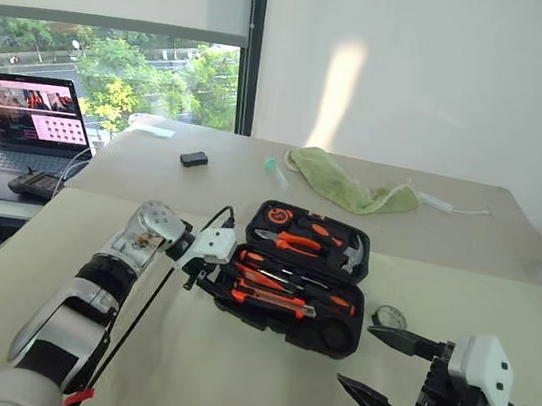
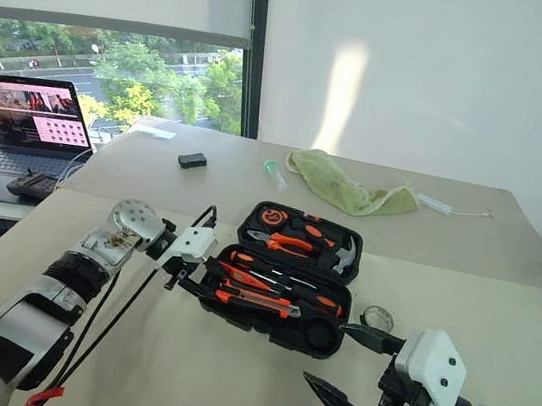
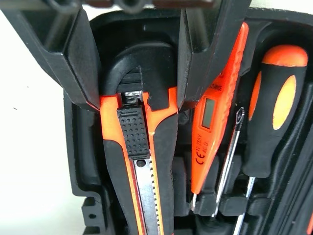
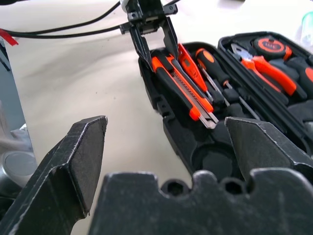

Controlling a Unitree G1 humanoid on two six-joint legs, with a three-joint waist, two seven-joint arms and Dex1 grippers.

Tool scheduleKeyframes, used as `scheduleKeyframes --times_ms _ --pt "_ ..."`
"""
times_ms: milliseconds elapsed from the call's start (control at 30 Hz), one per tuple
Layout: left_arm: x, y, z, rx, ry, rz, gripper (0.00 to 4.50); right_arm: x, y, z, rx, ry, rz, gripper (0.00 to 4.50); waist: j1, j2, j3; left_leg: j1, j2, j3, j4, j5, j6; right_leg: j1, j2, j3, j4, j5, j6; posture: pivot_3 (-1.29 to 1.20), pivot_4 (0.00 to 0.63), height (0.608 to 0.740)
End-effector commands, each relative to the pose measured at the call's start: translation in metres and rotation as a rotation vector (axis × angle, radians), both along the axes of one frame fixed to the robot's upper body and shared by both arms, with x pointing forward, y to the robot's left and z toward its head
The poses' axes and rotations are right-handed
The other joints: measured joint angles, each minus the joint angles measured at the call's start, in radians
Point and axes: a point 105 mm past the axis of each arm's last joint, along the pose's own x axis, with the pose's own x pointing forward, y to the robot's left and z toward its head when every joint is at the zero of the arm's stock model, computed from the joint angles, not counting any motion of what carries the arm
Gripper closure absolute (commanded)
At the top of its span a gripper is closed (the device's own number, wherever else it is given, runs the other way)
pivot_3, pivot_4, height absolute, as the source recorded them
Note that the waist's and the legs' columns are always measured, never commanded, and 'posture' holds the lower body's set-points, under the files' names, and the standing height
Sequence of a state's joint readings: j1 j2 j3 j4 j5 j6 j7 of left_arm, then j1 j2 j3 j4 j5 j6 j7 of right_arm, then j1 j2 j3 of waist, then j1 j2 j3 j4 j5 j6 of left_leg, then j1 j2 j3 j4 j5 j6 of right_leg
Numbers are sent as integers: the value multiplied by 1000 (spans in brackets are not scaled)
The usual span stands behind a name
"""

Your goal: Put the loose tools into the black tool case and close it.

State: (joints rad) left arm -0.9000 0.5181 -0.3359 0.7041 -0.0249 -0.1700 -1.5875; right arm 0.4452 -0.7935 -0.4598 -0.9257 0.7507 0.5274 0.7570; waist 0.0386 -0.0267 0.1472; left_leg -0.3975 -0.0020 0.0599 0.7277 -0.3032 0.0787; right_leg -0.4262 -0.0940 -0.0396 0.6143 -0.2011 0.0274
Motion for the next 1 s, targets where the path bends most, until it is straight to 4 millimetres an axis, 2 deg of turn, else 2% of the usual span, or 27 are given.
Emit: scheduleKeyframes --times_ms 33,200,267,300,333,400,433,500,567,700,800,833,1000 --pt "-3 -2 3 18 -25 -50 2797 -2 3 10 -7 -54 6 0 0 0 0 0 0 0 0 0 0 0 0 0 0 0 0 0 150 740" --pt "-2 -2 5 34 -45 -63 2797 0 3 11 -10 -57 6 0 -1 0 0 0 0 0 0 0 0 0 0 0 -1 0 0 0 150 740" --pt "-4 -2 8 28 -32 -66 1794 0 3 11 -12 -58 6 0 -1 0 0 0 0 0 0 0 0 0 0 0 -1 0 0 0 150 740" --pt "-4 -1 10 26 -28 -66 1615 0 3 11 -13 -58 6 0 -2 0 0 0 0 0 0 0 0 0 0 0 -1 0 0 0 150 740" --pt "-4 0 12 16 -29 -62 1144 0 3 12 -14 -58 6 0 -3 0 0 0 0 0 0 0 0 0 0 0 -1 0 0 0 150 740" --pt "0 -3 33 -116 -4 -11 562 0 3 12 -14 -59 4 0 -4 0 0 0 0 0 0 0 0 0 0 0 0 0 0 0 150 740" --pt "3 -5 49 -209 42 33 562 -1 3 11 -15 -58 3 0 -4 0 0 0 0 0 0 -1 0 0 0 0 0 0 0 0 150 740" --pt "0 -4 76 -357 139 79 1031 -1 2 10 -13 -57 -1 0 -4 -1 1 0 0 0 0 -1 0 0 0 0 0 0 0 0 150 740" --pt "-4 -4 82 -403 161 104 1663 -1 3 10 -12 -57 -3 0 -4 -1 1 -1 0 0 1 -1 0 -1 0 0 0 1 1 0 150 740" --pt "-8 -21 72 -489 195 255 3109 2 4 9 -7 -59 -1 0 -2 1 0 2 0 0 0 -1 1 3 -1 1 0 0 2 0 150 740" --pt "-16 -37 53 -531 180 349 4254 4 5 9 -6 -59 2 0 -2 1 0 3 0 0 1 -1 1 3 -1 2 -1 1 3 0 150 740" --pt "-18 -39 47 -533 169 379 4456 4 5 9 -6 -58 2 0 -2 1 0 3 0 0 1 -1 1 3 -1 2 0 1 3 0 150 740" --pt "-21 -34 2 -444 104 548 4456 3 5 9 -9 -50 4 0 -1 1 0 4 0 0 0 0 0 3 -1 3 0 1 2 0 150 740"
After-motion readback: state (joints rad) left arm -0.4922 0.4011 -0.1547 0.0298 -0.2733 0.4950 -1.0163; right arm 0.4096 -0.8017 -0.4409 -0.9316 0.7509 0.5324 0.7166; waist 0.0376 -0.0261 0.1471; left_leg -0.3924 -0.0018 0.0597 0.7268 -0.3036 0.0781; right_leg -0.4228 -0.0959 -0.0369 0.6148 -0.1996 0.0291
